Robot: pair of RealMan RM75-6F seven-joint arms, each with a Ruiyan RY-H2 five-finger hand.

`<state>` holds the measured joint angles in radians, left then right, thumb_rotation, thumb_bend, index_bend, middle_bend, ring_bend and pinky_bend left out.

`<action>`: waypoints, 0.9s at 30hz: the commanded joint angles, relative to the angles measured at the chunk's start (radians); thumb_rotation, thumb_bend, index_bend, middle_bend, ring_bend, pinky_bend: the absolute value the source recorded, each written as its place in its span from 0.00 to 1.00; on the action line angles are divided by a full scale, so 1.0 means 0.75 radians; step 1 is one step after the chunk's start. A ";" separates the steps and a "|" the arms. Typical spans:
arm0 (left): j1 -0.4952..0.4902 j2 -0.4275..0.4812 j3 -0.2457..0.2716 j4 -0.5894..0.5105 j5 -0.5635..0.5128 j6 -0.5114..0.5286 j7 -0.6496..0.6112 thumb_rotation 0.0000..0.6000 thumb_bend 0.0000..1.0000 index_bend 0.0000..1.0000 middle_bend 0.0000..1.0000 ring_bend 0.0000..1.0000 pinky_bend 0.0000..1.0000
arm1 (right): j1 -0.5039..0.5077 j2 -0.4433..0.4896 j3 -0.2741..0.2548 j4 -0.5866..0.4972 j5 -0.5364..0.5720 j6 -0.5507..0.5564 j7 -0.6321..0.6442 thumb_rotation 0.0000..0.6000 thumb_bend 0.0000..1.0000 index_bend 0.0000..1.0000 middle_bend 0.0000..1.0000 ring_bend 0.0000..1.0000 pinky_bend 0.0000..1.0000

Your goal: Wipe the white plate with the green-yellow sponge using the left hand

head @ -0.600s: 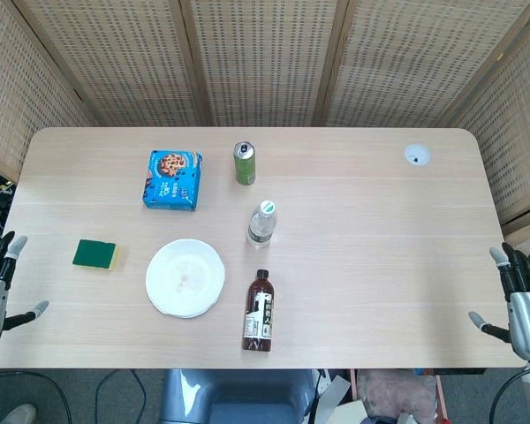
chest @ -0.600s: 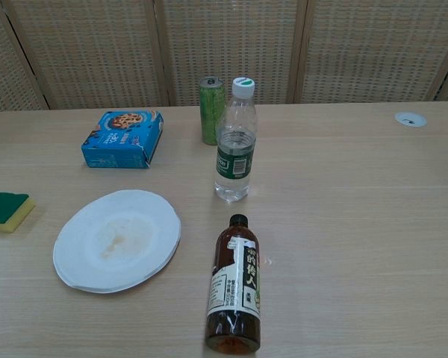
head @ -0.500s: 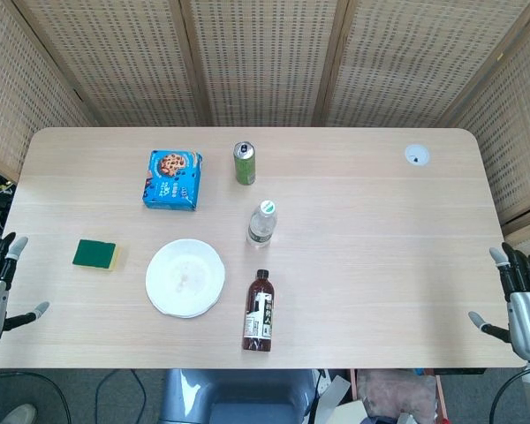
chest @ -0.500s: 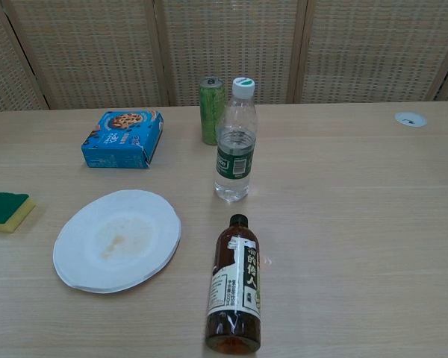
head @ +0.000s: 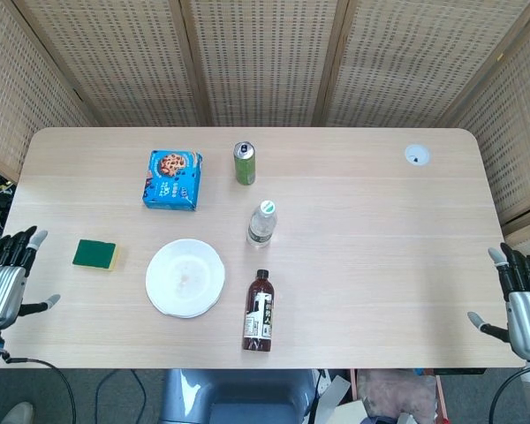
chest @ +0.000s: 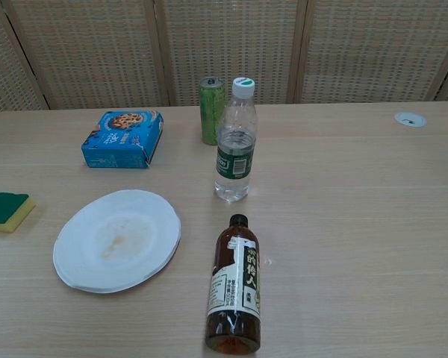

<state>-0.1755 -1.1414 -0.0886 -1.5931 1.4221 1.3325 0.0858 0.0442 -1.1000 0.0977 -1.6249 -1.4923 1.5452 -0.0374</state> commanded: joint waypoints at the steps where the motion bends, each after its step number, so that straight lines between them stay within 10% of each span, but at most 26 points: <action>1: -0.176 -0.098 -0.035 0.268 -0.075 -0.284 -0.073 1.00 0.00 0.00 0.00 0.00 0.00 | 0.007 -0.005 0.004 0.002 0.016 -0.017 -0.005 1.00 0.00 0.00 0.00 0.00 0.00; 9: -0.364 -0.300 0.002 0.671 -0.027 -0.596 -0.317 1.00 0.00 0.00 0.00 0.00 0.01 | 0.026 -0.022 0.014 0.013 0.066 -0.067 -0.036 1.00 0.00 0.00 0.00 0.00 0.00; 27: -0.506 -0.614 0.082 1.216 0.049 -0.779 -0.541 1.00 0.00 0.15 0.06 0.03 0.17 | 0.047 -0.056 0.036 0.053 0.136 -0.108 -0.066 1.00 0.00 0.00 0.00 0.00 0.00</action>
<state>-0.5458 -1.5881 -0.0331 -0.6964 1.4550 0.7608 -0.3056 0.0788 -1.1418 0.1246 -1.5857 -1.3910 1.4648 -0.0868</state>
